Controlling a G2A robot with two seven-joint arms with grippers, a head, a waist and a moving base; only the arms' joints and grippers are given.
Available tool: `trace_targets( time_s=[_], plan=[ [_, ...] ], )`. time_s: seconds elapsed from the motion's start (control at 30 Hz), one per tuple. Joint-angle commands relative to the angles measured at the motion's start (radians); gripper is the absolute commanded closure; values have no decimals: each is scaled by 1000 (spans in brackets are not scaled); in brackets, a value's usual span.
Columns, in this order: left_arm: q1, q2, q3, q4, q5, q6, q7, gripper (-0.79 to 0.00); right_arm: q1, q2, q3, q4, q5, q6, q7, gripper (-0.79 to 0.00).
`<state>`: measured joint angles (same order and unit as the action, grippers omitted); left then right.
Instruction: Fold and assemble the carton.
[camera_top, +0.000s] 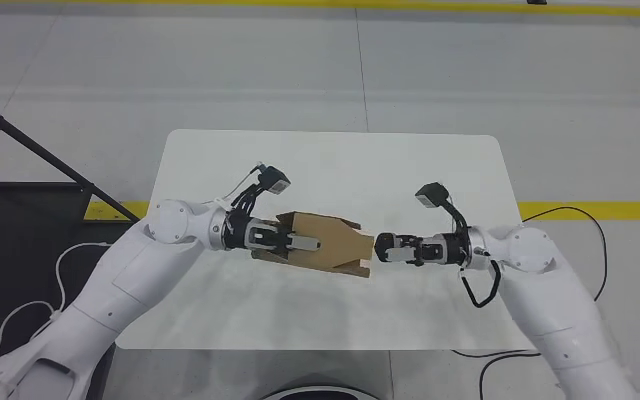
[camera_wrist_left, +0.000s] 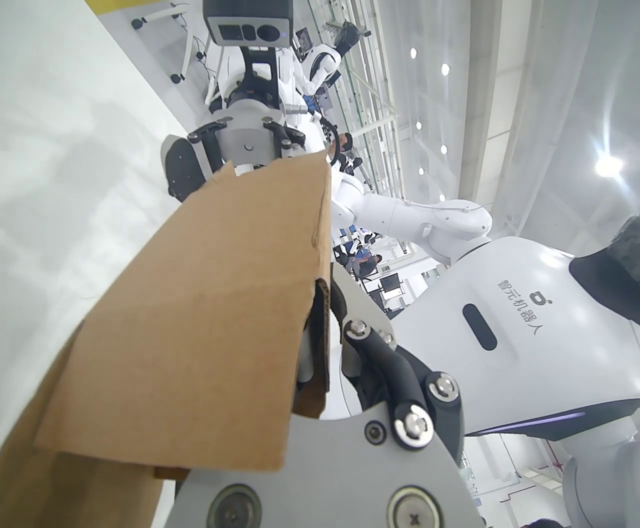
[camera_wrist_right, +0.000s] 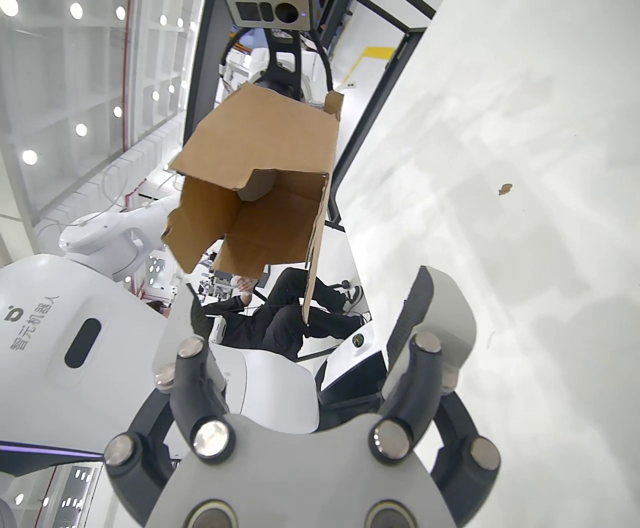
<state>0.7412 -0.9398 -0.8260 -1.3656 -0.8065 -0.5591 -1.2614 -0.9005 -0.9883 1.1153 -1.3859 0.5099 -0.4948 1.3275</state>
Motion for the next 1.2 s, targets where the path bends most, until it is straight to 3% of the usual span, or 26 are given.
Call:
trace_targets(
  time_s=[0.0,0.47,0.83,0.9,1.17],
  plan=[
    [10,4,-14,-4,5,-5,5,0,-13,4,11,-10,23,-1,-3,-785],
    [26,5,-24,-22,15,15,30,0,-32,10,27,-15,51,-1,-11,-785],
    [8,-17,-32,35,-105,118,-118,0,-220,31,148,-216,-226,-276,-290,-785],
    [0,-21,-37,43,-120,143,-143,0,-250,33,167,-229,-249,-265,-338,-785],
    [0,-24,-49,44,-98,141,-141,0,-250,33,167,-229,-249,-265,-338,-785]
  ],
)
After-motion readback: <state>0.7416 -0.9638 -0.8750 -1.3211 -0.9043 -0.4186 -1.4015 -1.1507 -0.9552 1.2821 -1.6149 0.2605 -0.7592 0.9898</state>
